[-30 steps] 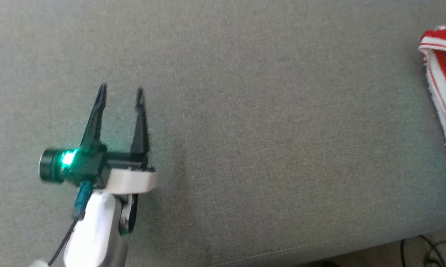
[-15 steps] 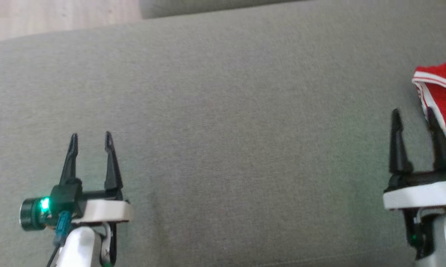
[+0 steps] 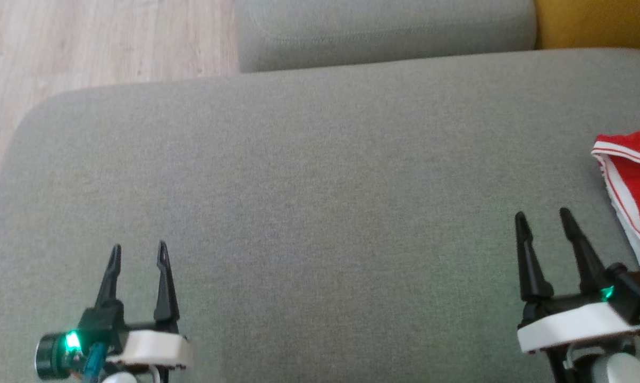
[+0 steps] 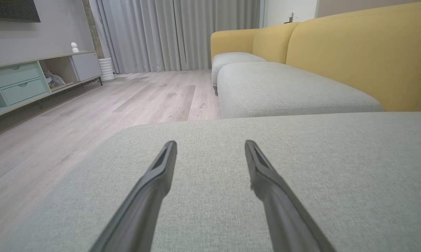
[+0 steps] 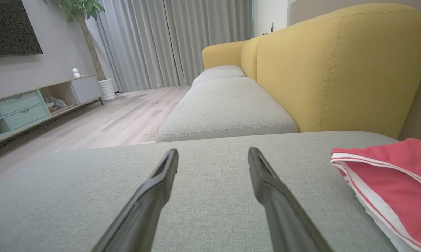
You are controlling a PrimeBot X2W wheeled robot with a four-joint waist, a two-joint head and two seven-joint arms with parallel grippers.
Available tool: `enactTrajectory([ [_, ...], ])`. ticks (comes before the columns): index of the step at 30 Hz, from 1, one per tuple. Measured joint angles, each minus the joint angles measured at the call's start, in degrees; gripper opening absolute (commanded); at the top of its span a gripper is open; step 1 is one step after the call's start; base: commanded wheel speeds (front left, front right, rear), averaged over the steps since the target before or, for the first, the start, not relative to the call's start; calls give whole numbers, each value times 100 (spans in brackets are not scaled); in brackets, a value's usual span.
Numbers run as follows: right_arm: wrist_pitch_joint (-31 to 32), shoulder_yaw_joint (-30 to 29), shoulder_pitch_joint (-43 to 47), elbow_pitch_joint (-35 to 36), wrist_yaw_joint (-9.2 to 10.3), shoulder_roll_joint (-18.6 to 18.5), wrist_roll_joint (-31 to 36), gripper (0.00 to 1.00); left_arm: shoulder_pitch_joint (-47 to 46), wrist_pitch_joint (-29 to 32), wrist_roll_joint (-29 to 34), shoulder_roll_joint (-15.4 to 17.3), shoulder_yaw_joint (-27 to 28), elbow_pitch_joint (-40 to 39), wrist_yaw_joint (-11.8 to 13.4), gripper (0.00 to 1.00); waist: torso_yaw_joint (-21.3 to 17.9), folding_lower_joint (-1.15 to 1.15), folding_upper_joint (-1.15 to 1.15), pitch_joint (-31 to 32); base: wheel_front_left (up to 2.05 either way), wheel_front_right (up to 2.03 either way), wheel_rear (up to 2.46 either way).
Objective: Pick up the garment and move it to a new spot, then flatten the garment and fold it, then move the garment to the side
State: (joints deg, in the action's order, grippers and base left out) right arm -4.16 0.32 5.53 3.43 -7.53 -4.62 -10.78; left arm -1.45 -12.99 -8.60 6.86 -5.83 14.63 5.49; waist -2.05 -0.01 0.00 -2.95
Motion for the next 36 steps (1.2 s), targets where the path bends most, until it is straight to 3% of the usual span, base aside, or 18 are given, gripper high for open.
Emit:
enactTrajectory([
  [14, 174, 96, 349, 24, 0, 104, 22, 100, 432, 182, -109, 46, -54, -33, 3, 100, -49, 0, 0, 373, 0, 0, 0],
  [36, 277, 137, 350, 33, 0, 113, 29, 100, 531, 233, -152, 155, -157, -59, 60, 100, -70, 1, 0, 381, 0, 0, 0],
])
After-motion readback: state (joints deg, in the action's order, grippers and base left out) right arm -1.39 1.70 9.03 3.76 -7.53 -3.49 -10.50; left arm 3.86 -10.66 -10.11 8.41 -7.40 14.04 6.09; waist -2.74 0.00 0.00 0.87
